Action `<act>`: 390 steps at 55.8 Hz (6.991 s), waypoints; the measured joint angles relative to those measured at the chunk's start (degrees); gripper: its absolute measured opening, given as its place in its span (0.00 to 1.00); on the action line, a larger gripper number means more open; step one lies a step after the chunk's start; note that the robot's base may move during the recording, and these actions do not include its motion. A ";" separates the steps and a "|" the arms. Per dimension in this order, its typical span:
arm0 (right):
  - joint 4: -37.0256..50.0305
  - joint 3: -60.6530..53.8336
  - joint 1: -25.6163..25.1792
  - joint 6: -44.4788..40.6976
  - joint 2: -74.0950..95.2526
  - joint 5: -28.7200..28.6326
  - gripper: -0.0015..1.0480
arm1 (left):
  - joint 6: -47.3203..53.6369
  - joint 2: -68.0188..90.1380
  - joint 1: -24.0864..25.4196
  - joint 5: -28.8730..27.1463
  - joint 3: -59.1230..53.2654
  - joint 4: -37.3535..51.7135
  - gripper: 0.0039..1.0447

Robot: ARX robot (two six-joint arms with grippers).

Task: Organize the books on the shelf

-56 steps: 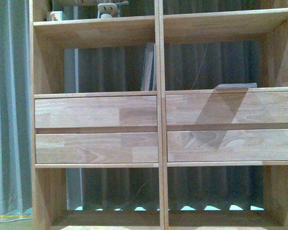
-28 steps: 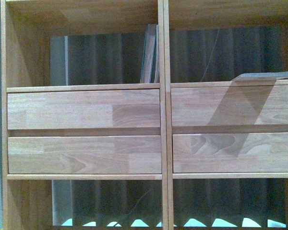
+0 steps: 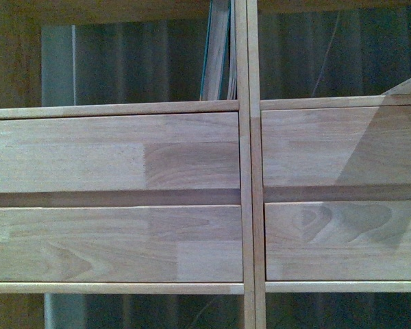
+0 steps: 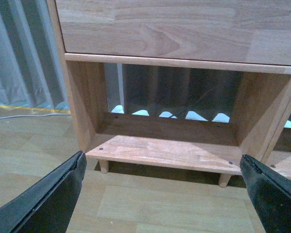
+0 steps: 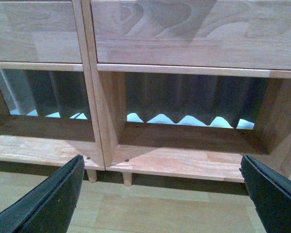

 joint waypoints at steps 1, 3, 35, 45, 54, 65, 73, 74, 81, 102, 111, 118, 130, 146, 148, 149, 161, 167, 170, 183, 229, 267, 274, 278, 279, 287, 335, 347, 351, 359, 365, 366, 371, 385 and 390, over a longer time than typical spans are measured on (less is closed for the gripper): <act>0.00 0.00 0.00 -0.02 0.00 0.00 0.93 | 0.00 0.00 0.00 -0.02 0.00 0.00 0.94; 0.00 0.00 0.00 0.00 0.00 0.00 0.93 | 0.00 0.00 0.00 0.00 0.00 0.00 0.94; 0.00 0.00 0.00 -0.02 0.00 0.00 0.93 | 0.00 0.00 0.00 0.00 0.00 0.00 0.94; 0.00 0.00 0.00 -0.02 0.00 -0.02 0.93 | 0.00 0.00 0.00 0.00 0.00 0.00 0.94; 0.00 0.00 0.00 0.00 0.00 0.00 0.93 | 0.00 0.00 0.00 0.02 0.00 0.00 0.94; 0.00 0.00 0.00 0.00 0.00 0.00 0.93 | 0.02 0.00 0.00 -0.02 0.00 0.00 0.94; 0.00 0.00 0.00 0.00 0.00 0.00 0.93 | 0.02 -0.02 0.00 -0.02 0.00 0.00 0.94; 0.00 0.00 0.00 0.02 0.00 0.00 0.93 | 0.00 0.00 0.00 0.00 0.00 0.00 0.94; 0.00 0.00 0.00 -0.02 0.00 -0.02 0.93 | 0.00 0.00 0.00 0.02 0.00 0.00 0.94; 9.01 7.26 -4.74 17.68 12.00 -17.97 0.93 | 0.00 0.00 0.00 -0.02 0.00 0.00 0.94; 23.50 19.08 -5.64 31.43 32.13 -18.53 0.93 | 0.00 0.00 0.00 -0.02 0.00 0.00 0.94; 29.22 25.05 -5.64 44.94 47.54 -16.13 0.93 | 0.00 0.00 0.00 -0.02 0.00 0.00 0.94; 34.64 28.94 -5.31 61.72 65.31 -10.93 0.93 | 0.00 0.00 0.00 0.00 0.00 0.00 0.94; 39.67 35.76 -6.08 68.70 78.09 -3.67 0.93 | 0.00 0.00 0.00 0.00 0.00 0.00 0.94; 39.95 36.63 -6.27 69.16 79.19 -2.89 0.93 | 0.00 0.00 0.00 0.00 0.00 0.00 0.94; 40.19 37.31 -6.43 69.55 80.02 -2.38 0.93 | 0.00 0.00 0.00 0.00 0.00 0.00 0.94; 40.04 42.10 -8.72 70.60 85.29 0.68 0.93 | 0.00 0.00 0.00 -0.02 0.00 0.00 0.94; 39.26 44.00 -10.08 70.58 87.32 1.14 0.93 | 0.00 -0.02 0.00 0.00 0.00 0.00 0.94; 39.10 44.89 -10.75 70.58 88.35 1.07 0.93 | 0.00 0.00 0.00 -0.02 0.00 0.00 0.94; 38.95 48.04 -12.07 70.95 91.73 -0.02 0.93 | 0.00 0.00 0.00 -0.02 0.00 0.00 0.94; 39.15 52.00 -12.00 74.05 94.92 -0.46 0.07 | 0.00 0.00 0.00 -0.02 0.00 0.00 0.94; 51.36 43.87 -11.26 80.63 72.74 -22.34 0.07 | -14.34 24.41 11.06 40.39 10.82 24.55 0.94; 51.82 43.87 -9.16 79.47 70.71 -26.34 0.07 | -18.97 28.92 9.11 42.49 14.08 28.68 0.94; 51.84 43.87 -7.43 77.70 69.81 -28.35 0.07 | -21.99 31.52 7.87 44.09 16.13 31.43 0.94; 51.95 43.87 -6.73 77.00 69.57 -28.85 0.07 | -23.21 32.83 7.10 44.76 17.27 32.87 0.94; 52.89 43.87 -3.52 72.41 68.74 -31.28 0.07 | -31.65 39.34 4.66 48.76 22.16 41.88 0.94; 59.21 45.18 7.85 67.76 74.20 -31.47 0.07 | -74.44 84.50 -16.33 38.84 55.12 70.01 0.94; 60.48 46.07 11.56 67.91 74.27 -32.89 0.07 | -73.53 89.26 -18.69 36.46 58.99 69.55 0.94; 60.48 46.07 12.57 67.91 74.27 -33.05 0.07 | -73.48 89.88 -18.91 35.91 59.87 69.53 0.94; 60.50 46.07 14.25 67.91 74.27 -33.66 0.07 | -73.26 90.05 -19.80 34.38 61.55 68.52 0.89; 60.94 46.07 14.88 67.89 74.27 -33.88 0.07 | -73.37 90.05 -20.72 34.16 62.10 69.18 0.76; 61.00 46.07 14.93 67.89 74.27 -33.88 0.07 | -73.44 90.05 -20.87 34.16 62.10 69.42 0.74; 61.42 46.07 15.04 67.91 74.36 -33.77 0.07 | -73.53 90.05 -21.81 34.14 62.10 70.51 0.64; 62.88 46.07 14.73 69.07 74.88 -33.81 0.07 | -73.00 90.05 -23.80 32.50 62.07 71.58 0.35; 63.60 46.07 14.60 69.33 74.88 -34.10 0.07 | -72.72 90.07 -23.98 31.93 62.07 71.76 0.26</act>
